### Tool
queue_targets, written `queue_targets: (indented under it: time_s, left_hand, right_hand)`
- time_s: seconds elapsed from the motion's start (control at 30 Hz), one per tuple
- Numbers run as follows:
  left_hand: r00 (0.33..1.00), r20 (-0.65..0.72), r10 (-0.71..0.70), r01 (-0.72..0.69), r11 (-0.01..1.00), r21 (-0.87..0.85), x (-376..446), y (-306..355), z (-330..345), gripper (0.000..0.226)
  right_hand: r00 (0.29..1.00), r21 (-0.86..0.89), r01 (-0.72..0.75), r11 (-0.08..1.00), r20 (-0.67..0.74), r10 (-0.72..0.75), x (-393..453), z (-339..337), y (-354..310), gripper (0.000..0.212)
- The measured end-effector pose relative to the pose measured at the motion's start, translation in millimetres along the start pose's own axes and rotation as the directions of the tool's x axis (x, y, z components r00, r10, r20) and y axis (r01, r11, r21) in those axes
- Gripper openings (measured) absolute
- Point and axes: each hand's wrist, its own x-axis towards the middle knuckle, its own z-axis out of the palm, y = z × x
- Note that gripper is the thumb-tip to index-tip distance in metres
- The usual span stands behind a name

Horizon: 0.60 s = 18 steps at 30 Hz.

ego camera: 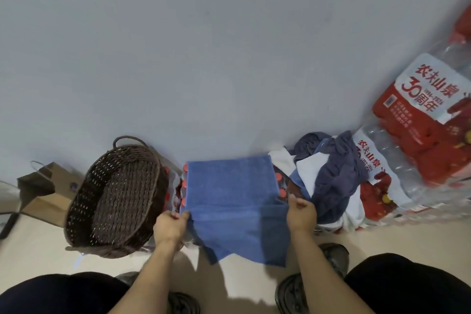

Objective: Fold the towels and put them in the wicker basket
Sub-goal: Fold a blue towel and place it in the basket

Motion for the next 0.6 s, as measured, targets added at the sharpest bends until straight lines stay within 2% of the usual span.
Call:
queue_targets:
  time_s: [0.03,0.1,0.2,0.27,0.3,0.37,0.43,0.47,0.53,0.6]
  left_hand:
    - [1.000,0.004,0.018,-0.018,0.999,-0.028,2,5,-1,0.030]
    - [0.999,0.027,0.021,-0.015,0.981,-0.191,6,15,-2,0.027]
    - [0.997,0.075,-0.012,0.049,0.859,-0.510,11,28,-6,0.023]
    - [0.987,0.145,0.072,0.042,0.752,-0.658,12,36,-10,0.024]
    - [0.979,0.156,0.128,0.006,0.756,-0.654,13,38,-11,0.027]
    - [0.974,0.138,0.182,-0.091,0.863,-0.497,15,37,-10,0.038]
    - [0.988,0.075,0.139,-0.112,0.952,-0.284,12,26,-2,0.033]
    - [0.995,0.036,0.097,-0.087,0.973,-0.215,8,19,4,0.027]
    - [1.000,-0.013,0.028,-0.029,0.991,-0.130,-5,-1,17,0.023]
    - [1.000,-0.008,-0.029,0.028,0.996,-0.080,-17,-24,31,0.030]
  right_hand:
    - [0.999,0.018,0.017,1.000,0.027,-0.018,2,0,-8,0.032]
    - [0.998,0.111,-0.020,0.994,0.053,0.014,9,2,-22,0.033]
    - [0.980,0.349,-0.144,0.926,0.182,0.084,17,4,-38,0.006]
    - [0.952,0.416,-0.162,0.895,0.305,0.031,19,8,-43,0.023]
    - [0.939,0.388,-0.124,0.913,0.343,-0.018,18,10,-44,0.029]
    - [0.926,0.218,0.032,0.975,0.361,-0.111,13,12,-42,0.028]
    - [0.946,-0.038,0.164,0.986,0.291,-0.146,6,16,-29,0.021]
    - [0.964,-0.157,0.182,0.971,0.224,-0.145,1,17,-20,0.023]
    - [0.982,-0.265,0.167,0.950,0.133,-0.136,-8,19,0,0.028]
    - [0.980,-0.284,0.158,0.946,0.159,-0.116,-19,24,16,0.029]
